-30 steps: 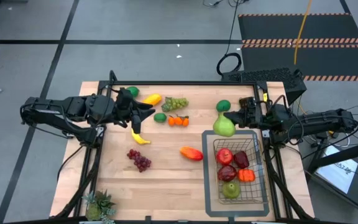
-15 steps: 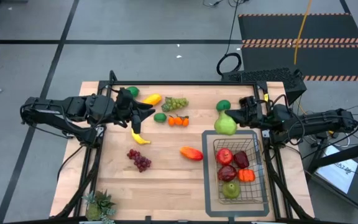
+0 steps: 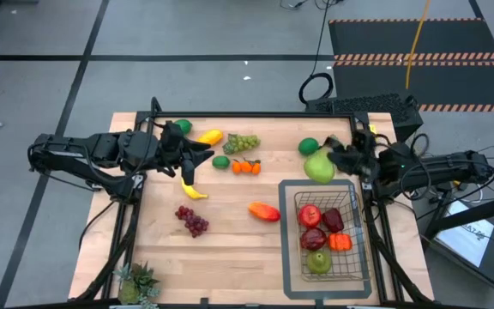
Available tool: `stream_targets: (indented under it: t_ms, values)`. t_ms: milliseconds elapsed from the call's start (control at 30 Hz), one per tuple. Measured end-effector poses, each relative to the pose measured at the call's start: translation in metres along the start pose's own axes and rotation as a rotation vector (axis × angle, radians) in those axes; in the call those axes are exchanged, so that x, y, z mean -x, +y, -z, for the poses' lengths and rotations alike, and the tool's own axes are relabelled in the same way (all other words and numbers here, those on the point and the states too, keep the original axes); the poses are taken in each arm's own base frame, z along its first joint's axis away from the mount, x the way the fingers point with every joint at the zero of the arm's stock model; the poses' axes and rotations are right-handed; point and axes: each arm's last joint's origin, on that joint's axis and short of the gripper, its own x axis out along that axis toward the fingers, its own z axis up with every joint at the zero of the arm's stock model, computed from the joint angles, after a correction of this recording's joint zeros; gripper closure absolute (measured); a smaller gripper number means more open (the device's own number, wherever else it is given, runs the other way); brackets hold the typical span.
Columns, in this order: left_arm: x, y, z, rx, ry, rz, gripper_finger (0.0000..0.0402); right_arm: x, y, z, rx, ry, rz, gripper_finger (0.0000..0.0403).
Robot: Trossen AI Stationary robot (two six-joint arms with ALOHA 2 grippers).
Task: Build produce basket
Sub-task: Put the green pear into the wire basket
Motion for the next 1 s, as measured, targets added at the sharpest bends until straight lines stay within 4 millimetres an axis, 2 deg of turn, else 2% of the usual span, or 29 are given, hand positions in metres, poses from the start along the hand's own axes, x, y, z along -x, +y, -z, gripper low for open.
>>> stream_targets:
  t_ms: [167, 367, 733, 1000]
  values:
    - [0.0, 0.0002, -0.0001, -0.009, -0.003, -0.006, 0.027, 0.0004, 0.0015, 0.0004, 0.312, 0.024, -0.041, 0.0252]
    - [-0.0001, 0.0001, -0.0001, -0.007, -0.003, -0.006, 0.027, 0.0005, 0.0005, 0.0015, 0.376, 0.036, -0.034, 0.0252]
    - [-0.0001, 0.0002, -0.0001, 0.012, -0.005, -0.008, 0.027, 0.0008, 0.001, 0.0009, 0.078, 0.038, -0.03, 0.0252]
    - [-0.0001, 0.0002, -0.0001, 0.039, -0.005, -0.008, 0.027, 0.0008, 0.001, 0.0009, -0.258, 0.042, -0.022, 0.0252]
